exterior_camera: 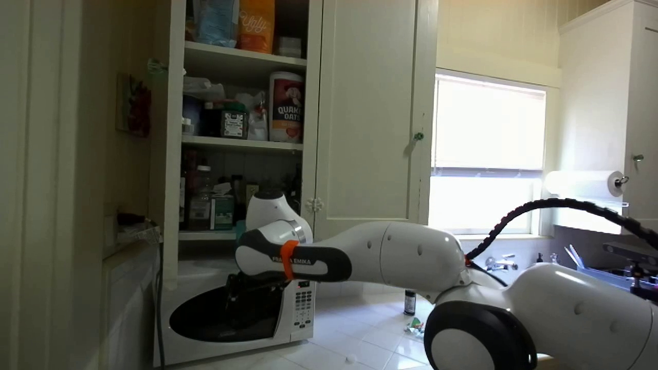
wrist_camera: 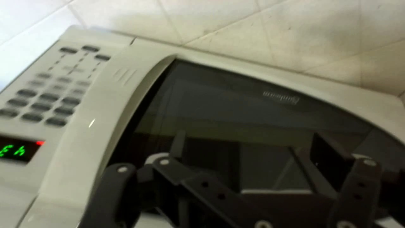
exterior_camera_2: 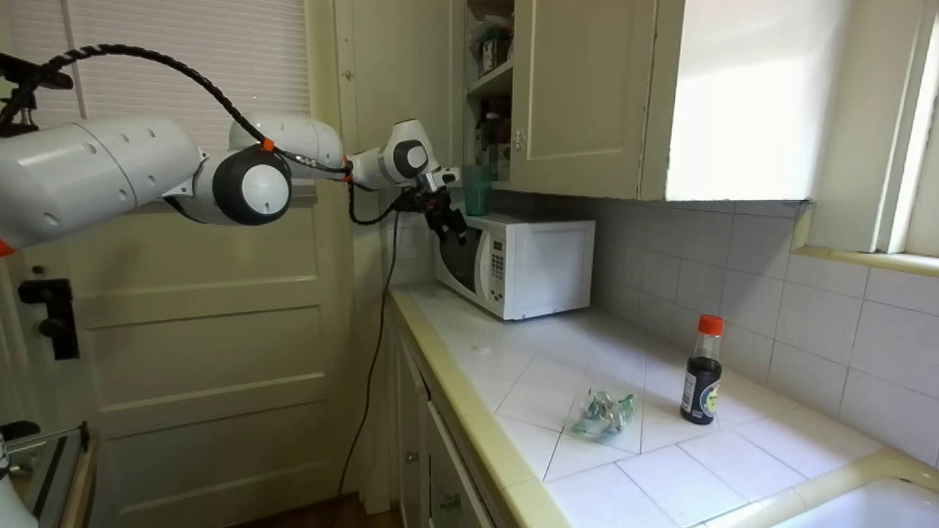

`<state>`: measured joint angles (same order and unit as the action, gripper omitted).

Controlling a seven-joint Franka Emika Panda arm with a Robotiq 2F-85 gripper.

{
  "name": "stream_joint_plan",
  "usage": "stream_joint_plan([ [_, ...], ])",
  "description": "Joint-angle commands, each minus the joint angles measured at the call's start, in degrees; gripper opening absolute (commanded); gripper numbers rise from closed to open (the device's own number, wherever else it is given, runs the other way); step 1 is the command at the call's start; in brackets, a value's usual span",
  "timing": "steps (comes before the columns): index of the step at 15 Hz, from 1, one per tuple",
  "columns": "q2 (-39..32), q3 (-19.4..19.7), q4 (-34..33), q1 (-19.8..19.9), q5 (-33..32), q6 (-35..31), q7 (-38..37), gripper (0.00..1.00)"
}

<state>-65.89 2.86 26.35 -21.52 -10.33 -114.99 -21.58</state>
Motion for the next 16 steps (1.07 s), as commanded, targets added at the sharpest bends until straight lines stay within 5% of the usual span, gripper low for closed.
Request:
stream_joint_plan([
  [1, -5.6, -1.4, -1.9, -0.4, 2.8, -0.7, 0.3, 1.00],
  [8, -5.3, 0.6, -0.4, -3.8, 1.8, 7.4, -5.1, 1.00],
  [16, -0.5, -0.7, 0.5, -4.1, 3.1, 26.4, -8.5, 1.00],
])
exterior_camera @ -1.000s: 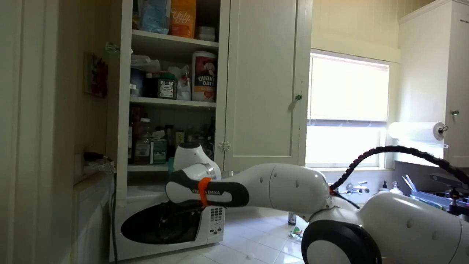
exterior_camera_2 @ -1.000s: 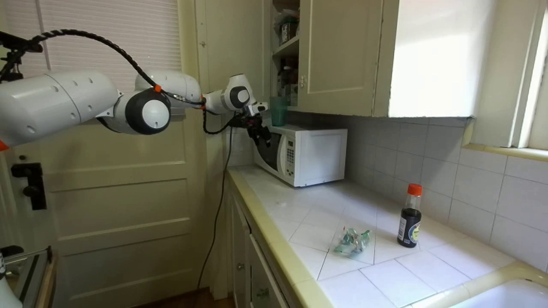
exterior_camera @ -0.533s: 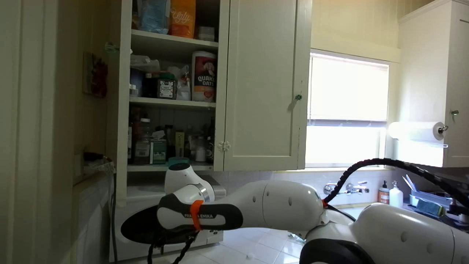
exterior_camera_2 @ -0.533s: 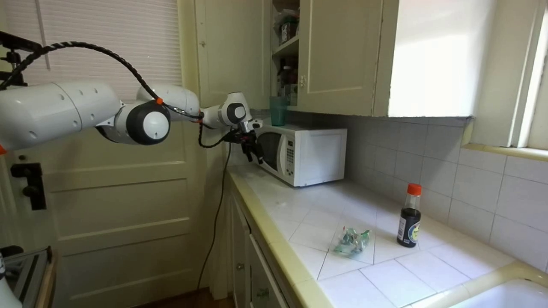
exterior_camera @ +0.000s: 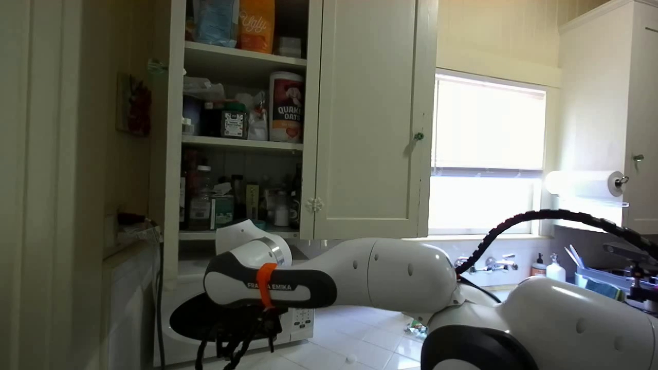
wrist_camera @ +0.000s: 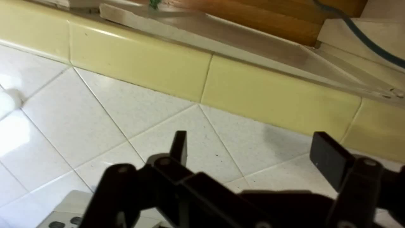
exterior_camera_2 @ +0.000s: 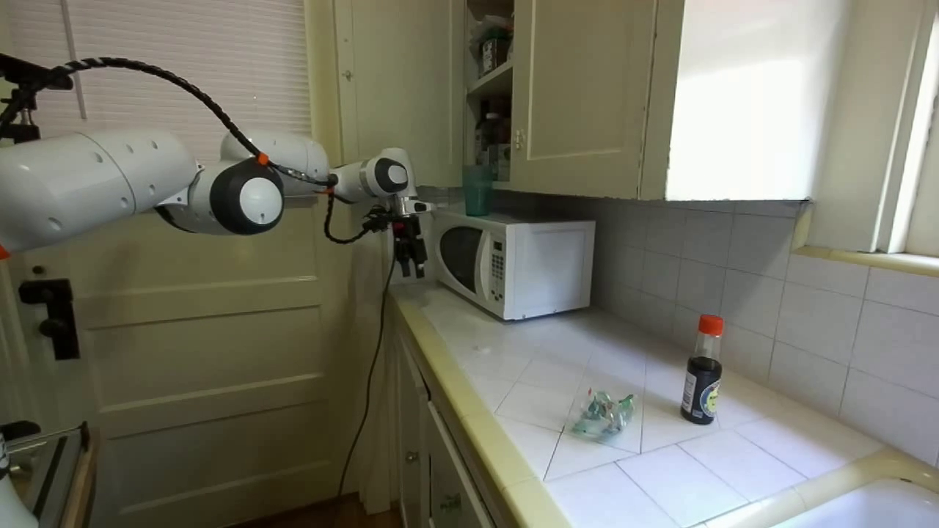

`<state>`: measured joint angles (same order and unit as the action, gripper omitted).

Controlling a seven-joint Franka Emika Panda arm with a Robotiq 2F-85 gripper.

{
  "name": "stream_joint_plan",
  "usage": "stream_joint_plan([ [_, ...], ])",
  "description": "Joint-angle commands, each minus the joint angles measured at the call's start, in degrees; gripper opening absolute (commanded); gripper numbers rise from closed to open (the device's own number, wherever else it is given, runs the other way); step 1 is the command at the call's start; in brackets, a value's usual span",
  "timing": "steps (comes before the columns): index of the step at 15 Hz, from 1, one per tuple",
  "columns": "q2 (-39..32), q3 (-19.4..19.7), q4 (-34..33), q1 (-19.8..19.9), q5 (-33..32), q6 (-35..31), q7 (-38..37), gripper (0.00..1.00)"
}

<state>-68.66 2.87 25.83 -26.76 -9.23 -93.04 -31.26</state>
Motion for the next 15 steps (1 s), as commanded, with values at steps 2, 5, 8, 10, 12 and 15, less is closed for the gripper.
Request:
stream_joint_plan([
  [2, 2.8, -1.5, 0.5, 2.4, 2.5, 5.0, 4.5, 1.00],
  [5, 3.2, -1.6, 0.2, 3.9, 2.2, 3.0, 9.7, 1.00],
  [8, 3.4, -0.5, 0.3, 3.9, 1.2, 2.3, 8.8, 1.00],
  [10, 3.6, -0.4, 0.3, 4.5, 1.2, 2.2, 8.9, 1.00],
  [12, 3.5, -0.4, 0.3, 4.3, 1.2, 2.2, 8.9, 1.00],
  [15, 3.5, -0.4, 0.3, 3.9, 1.1, 2.2, 8.9, 1.00],
])
